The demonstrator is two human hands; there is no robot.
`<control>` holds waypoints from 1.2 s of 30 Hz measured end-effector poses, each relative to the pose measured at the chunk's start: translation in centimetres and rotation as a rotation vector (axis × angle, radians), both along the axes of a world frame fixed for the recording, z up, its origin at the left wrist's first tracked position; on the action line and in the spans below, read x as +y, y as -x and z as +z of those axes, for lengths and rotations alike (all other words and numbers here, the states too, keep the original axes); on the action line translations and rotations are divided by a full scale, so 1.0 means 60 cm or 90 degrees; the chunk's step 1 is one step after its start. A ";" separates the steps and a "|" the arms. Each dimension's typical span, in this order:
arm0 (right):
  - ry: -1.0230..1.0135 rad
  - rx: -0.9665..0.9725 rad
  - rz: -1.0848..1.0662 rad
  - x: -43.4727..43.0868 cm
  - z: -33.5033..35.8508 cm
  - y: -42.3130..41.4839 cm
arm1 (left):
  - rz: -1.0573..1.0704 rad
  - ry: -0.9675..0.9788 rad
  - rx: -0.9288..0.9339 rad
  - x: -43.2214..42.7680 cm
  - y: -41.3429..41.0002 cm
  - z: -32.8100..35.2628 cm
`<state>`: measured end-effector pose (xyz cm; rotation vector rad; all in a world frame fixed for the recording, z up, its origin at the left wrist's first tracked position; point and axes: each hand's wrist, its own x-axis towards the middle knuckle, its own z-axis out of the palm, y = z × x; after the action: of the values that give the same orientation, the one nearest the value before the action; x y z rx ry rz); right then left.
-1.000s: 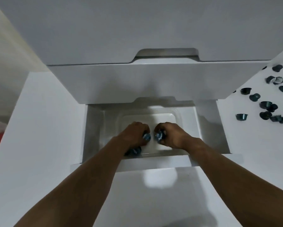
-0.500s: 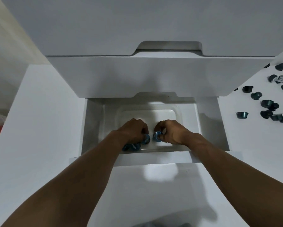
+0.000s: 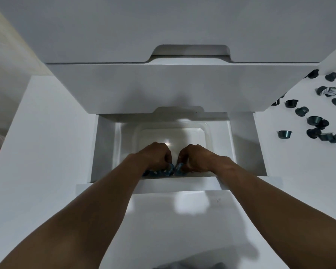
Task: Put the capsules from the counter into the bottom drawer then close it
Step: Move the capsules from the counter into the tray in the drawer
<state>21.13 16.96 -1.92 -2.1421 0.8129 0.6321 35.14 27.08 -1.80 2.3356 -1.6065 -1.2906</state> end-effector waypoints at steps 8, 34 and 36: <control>0.047 -0.066 0.019 -0.009 0.003 0.007 | 0.039 0.038 -0.067 0.004 0.004 0.017; 0.538 -0.394 -0.139 0.087 0.294 0.255 | 0.121 0.586 -0.521 0.116 0.241 0.295; 0.548 -0.394 -0.157 0.102 0.311 0.293 | 0.107 0.599 -0.518 0.125 0.268 0.308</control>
<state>3.57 23.08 16.76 -2.6729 1.0676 -0.6170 19.07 34.56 16.69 2.2623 -1.5442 0.5051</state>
